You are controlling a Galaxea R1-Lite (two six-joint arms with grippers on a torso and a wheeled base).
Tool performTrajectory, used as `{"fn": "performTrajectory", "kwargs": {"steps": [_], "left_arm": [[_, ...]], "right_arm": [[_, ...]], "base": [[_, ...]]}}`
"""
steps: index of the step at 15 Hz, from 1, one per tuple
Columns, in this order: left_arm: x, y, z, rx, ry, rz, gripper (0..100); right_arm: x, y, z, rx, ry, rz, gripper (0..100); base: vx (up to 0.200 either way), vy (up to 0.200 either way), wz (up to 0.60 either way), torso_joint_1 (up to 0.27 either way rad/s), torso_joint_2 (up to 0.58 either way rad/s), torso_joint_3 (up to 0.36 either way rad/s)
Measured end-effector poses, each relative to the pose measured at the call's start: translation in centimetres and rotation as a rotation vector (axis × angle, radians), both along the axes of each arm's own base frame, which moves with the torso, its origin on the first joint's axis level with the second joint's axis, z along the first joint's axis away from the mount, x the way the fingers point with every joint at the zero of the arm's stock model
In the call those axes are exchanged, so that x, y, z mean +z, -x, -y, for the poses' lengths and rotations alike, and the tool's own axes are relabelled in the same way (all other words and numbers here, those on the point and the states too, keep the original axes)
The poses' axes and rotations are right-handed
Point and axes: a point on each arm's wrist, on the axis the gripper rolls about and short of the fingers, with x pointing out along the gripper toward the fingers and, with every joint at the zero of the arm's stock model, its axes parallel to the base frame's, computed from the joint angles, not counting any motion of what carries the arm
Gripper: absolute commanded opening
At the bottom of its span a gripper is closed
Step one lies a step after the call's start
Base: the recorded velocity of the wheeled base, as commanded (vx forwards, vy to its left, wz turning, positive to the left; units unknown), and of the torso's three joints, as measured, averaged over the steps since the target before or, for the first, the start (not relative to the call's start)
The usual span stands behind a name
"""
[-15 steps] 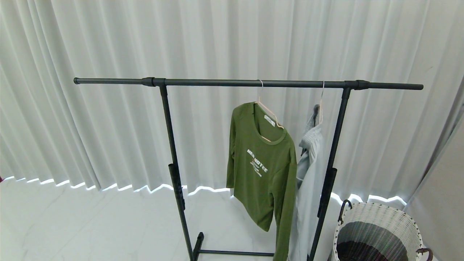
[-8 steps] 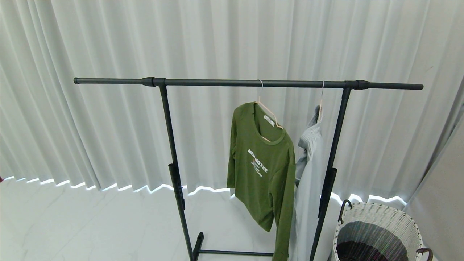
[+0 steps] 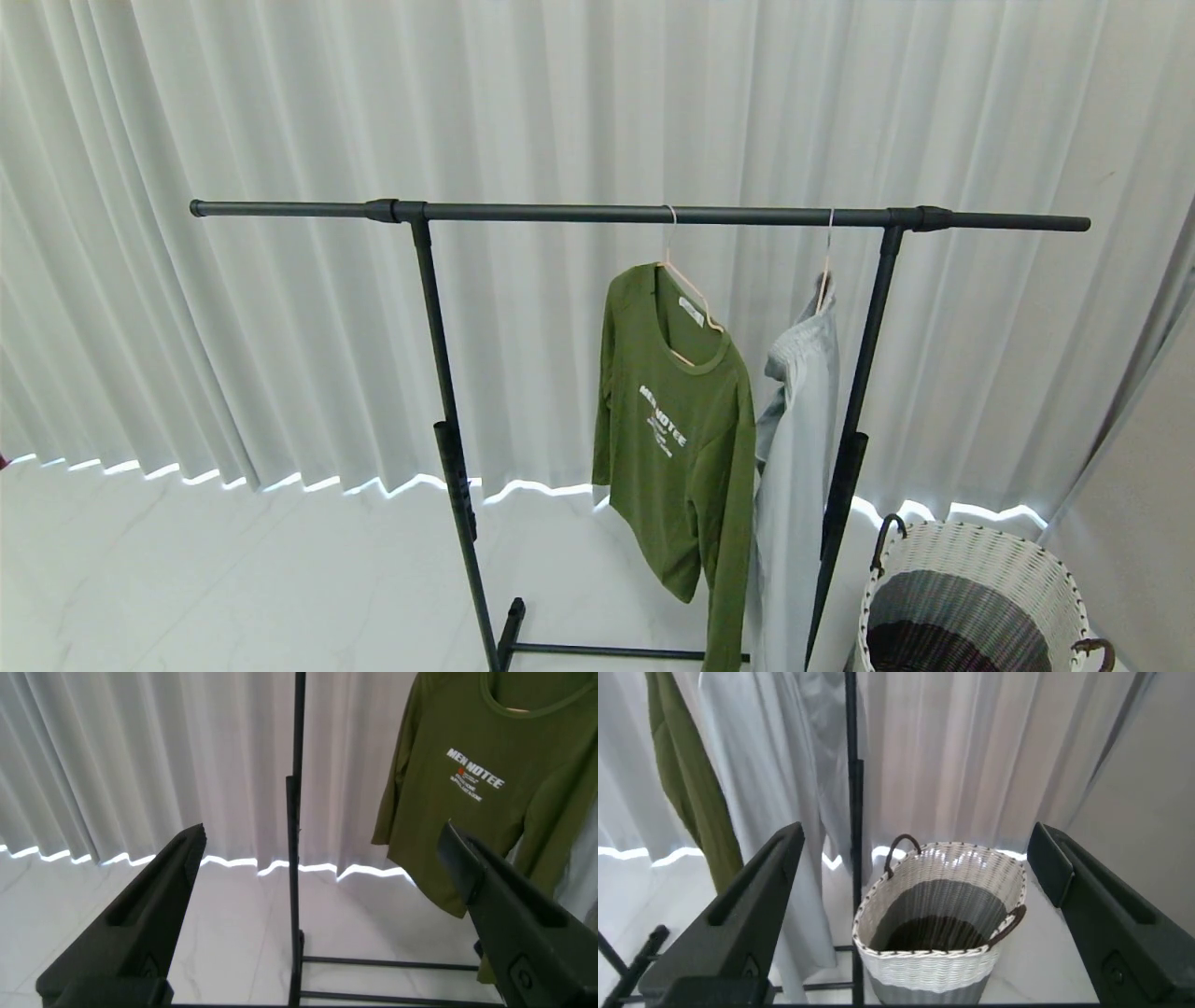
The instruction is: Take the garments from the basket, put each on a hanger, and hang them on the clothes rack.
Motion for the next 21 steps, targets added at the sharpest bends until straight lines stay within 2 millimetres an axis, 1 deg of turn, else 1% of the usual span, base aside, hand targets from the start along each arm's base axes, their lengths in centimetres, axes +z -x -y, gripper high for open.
{"fn": "performTrajectory", "kwargs": {"steps": [21], "left_arm": [[0.00,0.00,0.00,0.001,0.000,0.000,100]], "right_arm": [[-0.02,0.00,0.00,-0.001,0.013,-0.002,100]], "base": [[0.000,0.000,0.00,0.000,0.00,0.000]]}}
